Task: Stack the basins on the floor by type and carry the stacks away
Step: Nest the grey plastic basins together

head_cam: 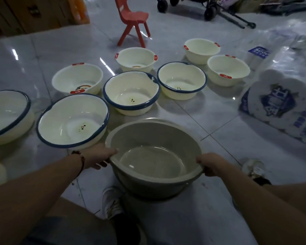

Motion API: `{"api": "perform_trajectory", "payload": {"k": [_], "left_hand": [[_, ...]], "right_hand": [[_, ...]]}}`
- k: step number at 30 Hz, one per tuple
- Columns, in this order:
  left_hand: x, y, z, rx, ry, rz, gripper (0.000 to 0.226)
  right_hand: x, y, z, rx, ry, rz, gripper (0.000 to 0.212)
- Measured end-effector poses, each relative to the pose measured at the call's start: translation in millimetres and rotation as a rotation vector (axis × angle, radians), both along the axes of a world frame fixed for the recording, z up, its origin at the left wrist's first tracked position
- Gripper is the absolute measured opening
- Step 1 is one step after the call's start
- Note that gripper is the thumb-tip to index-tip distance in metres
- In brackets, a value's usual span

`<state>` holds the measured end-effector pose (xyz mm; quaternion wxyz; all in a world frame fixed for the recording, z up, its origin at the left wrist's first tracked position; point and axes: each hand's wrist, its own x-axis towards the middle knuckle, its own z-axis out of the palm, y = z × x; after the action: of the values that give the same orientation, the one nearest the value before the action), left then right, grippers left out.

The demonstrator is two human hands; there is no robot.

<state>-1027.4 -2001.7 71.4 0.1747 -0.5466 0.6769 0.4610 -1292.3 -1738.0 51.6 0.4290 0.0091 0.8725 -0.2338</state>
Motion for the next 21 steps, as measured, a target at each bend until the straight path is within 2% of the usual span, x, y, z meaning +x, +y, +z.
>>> {"api": "perform_trajectory", "payload": {"k": [5, 8, 11, 16, 17, 18, 19, 20, 21], "left_hand": [[3, -1, -23, -0.068, -0.04, -0.142, 0.038], [-3, 6, -35, -0.139, -0.004, -0.241, 0.031], [-7, 14, -50, -0.17, 0.042, -0.355, 0.019], [-14, 26, -67, -0.151, -0.058, -0.538, 0.04], [-16, 29, -70, -0.16, -0.075, -0.564, 0.042], [-17, 30, -74, -0.17, -0.088, -0.577, 0.044], [-17, 30, -78, -0.174, -0.102, -0.572, 0.05], [-18, 30, -82, -0.173, -0.109, -0.569, 0.057], [-17, 28, -86, -0.165, -0.099, -0.579, 0.06]], "right_hand": [[-3, 0, -3, 0.055, 0.083, 0.068, 0.017], [0, 10, -11, 0.152, 0.037, 0.086, 0.02], [2, 24, -15, 0.335, -0.037, 0.157, 0.019], [-4, 40, -22, 0.53, -0.091, 0.332, 0.022], [-4, 42, -30, 0.49, -0.026, 0.349, 0.034], [-4, 43, -41, 0.433, 0.055, 0.326, 0.06], [-4, 42, -48, 0.355, 0.121, 0.283, 0.076], [-5, 42, -58, 0.288, 0.175, 0.269, 0.079], [-6, 39, -65, 0.249, 0.208, 0.276, 0.073]]}}
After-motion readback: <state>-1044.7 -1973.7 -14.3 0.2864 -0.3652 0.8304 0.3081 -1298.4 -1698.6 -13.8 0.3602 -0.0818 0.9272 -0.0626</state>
